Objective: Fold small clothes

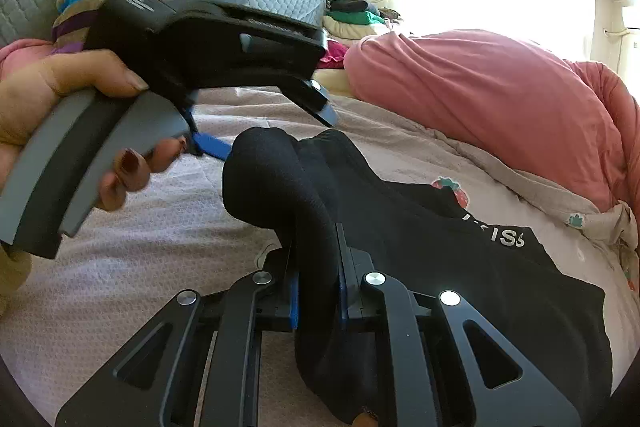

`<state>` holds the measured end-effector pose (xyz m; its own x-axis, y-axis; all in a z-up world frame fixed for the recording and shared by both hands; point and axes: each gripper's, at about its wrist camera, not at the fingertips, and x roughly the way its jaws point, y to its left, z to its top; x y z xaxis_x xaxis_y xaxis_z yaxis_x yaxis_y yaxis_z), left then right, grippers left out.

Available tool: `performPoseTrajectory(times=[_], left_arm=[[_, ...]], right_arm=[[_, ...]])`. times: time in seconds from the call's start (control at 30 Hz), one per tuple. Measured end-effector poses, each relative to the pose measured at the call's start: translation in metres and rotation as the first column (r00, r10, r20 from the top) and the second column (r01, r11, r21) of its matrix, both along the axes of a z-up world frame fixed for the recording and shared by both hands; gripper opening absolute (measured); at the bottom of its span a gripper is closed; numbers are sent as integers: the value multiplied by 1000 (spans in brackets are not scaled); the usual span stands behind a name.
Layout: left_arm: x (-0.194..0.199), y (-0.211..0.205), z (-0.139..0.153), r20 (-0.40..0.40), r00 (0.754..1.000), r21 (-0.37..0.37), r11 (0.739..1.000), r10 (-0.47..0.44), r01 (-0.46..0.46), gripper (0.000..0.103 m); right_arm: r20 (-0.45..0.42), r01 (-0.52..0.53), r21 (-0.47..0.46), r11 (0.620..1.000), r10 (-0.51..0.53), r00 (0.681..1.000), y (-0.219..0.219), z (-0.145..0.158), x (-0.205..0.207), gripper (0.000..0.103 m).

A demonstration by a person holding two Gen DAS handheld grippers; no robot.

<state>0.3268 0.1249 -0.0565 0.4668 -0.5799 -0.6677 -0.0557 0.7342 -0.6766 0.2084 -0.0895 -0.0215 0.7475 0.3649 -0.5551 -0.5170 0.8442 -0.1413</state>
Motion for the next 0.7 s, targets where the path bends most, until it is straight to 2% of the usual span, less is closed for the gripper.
performPoseTrajectory(times=[0.13, 0.17, 0.2, 0.27, 0.3, 0.37, 0.43, 0.5, 0.57, 0.63, 0.7], left_arm=[[9, -15, -14, -23, 998, -35, 998, -61, 60, 92], [12, -19, -19, -25, 997, -51, 996, -73, 72, 87], [13, -21, -22, -25, 996, -61, 995, -83, 81, 81], [17, -26, -28, -27, 995, -84, 992, -101, 98, 46], [19, -27, -33, -31, 993, -96, 989, -114, 110, 41], [21, -29, -37, -33, 992, -61, 991, -124, 122, 25], [22, -27, -40, -35, 990, -67, 989, -134, 131, 22], [23, -25, -41, -35, 990, -81, 987, -140, 136, 18], [23, -23, -39, -29, 989, -89, 986, -144, 141, 17], [24, -23, -39, -25, 989, -86, 986, -148, 145, 17], [24, -25, -39, -23, 989, -79, 986, -148, 145, 17]], right_arm=[[13, -22, -14, 1000, 22, 1000, 5, 1, -8, 11], [17, -29, -14, 999, 29, 999, 6, 1, -9, 10], [21, -39, -13, 999, 39, 999, 7, 1, -11, 8], [23, -43, -26, 999, 43, 999, 8, -1, -12, 8], [20, -42, -35, 998, 43, 999, 10, -2, -13, 8], [16, -45, -58, 997, 46, 999, 14, -5, -13, 8], [16, -48, -91, 995, 50, 999, 18, -8, -13, 10], [16, -55, -123, 991, 58, 998, 23, -10, -16, 18], [18, -54, -174, 983, 58, 998, 28, -14, -20, 43], [17, -34, -246, 969, 40, 999, 34, -21, -23, 56], [9, -25, -300, 954, 29, 1000, 39, -28, -21, 58]])
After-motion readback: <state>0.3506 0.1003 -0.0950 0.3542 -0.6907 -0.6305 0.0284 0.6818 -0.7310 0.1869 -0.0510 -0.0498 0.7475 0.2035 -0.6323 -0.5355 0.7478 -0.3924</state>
